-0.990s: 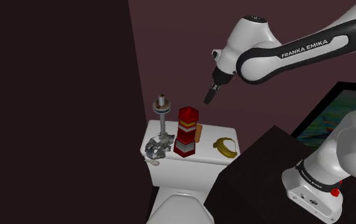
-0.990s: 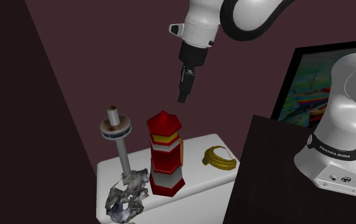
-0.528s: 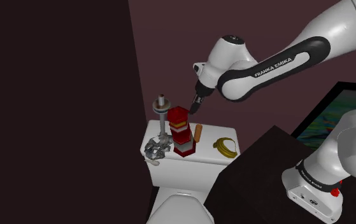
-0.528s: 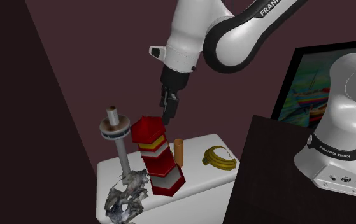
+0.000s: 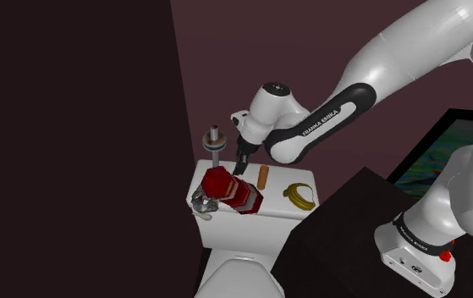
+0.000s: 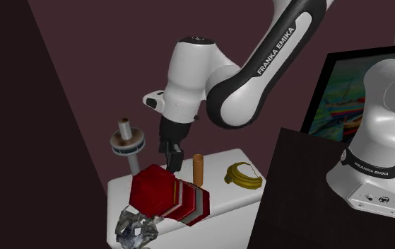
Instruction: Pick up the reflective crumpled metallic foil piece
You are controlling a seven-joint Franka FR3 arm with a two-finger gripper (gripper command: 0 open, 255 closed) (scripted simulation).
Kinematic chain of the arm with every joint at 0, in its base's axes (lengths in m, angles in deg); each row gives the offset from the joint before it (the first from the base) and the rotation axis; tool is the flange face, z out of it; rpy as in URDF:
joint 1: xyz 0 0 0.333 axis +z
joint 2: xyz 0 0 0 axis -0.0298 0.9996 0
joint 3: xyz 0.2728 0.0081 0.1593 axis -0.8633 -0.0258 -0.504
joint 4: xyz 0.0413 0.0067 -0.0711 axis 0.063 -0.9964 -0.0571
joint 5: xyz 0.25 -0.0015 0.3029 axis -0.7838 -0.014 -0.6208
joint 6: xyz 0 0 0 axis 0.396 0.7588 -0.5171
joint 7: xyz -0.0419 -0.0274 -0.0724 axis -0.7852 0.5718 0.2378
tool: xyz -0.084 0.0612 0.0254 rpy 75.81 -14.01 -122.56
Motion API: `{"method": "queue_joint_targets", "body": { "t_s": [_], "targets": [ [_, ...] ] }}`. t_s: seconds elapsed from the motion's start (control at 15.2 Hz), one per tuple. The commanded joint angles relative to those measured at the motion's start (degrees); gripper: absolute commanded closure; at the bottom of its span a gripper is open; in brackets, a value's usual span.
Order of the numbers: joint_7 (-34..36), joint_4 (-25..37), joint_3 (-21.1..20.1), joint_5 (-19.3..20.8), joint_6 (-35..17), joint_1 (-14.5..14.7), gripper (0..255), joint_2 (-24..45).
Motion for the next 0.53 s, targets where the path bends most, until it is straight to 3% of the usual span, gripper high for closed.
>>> {"method": "queue_joint_targets", "body": {
  "t_s": [0.0, 0.46],
  "targets": [
    [-0.3, 1.6, -0.1, 1.7, -2.3, 1.2, 0, 3.7],
    [-0.6, 7.4, 1.0, 5.9, -7.2, 5.0, 0, 13.8]
  ]
}}
